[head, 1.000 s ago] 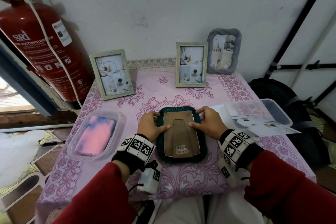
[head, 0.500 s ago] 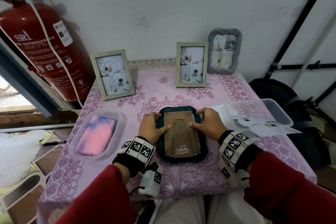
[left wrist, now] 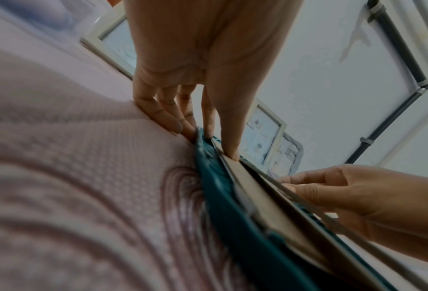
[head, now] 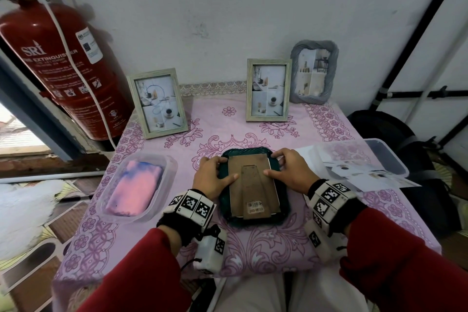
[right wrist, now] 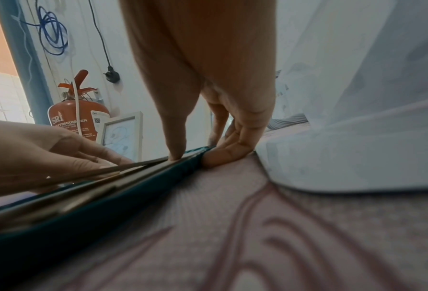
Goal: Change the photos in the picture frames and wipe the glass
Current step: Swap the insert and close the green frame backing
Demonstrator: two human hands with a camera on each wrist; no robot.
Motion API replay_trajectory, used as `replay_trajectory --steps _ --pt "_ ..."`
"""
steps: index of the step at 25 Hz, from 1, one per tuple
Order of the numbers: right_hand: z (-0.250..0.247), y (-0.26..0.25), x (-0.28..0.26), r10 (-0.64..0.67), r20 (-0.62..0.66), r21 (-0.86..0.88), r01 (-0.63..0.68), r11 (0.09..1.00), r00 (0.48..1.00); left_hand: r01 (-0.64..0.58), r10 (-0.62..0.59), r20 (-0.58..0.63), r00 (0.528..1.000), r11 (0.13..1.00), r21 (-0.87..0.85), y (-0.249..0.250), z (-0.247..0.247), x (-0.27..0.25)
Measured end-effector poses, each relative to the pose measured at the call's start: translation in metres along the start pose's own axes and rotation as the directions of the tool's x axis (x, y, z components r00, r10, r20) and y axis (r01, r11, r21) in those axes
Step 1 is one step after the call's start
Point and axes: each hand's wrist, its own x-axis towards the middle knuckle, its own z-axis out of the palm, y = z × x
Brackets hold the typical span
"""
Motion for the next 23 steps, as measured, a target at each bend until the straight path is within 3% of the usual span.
replay_trajectory --steps 23 --pt "-0.0023 0.0017 -0.0003 -0.085 0.063 -0.002 0.085 0.996 0.994 -0.021 0.02 0.016 1.0 0.999 0.033 -0.002 -0.0004 0.0001"
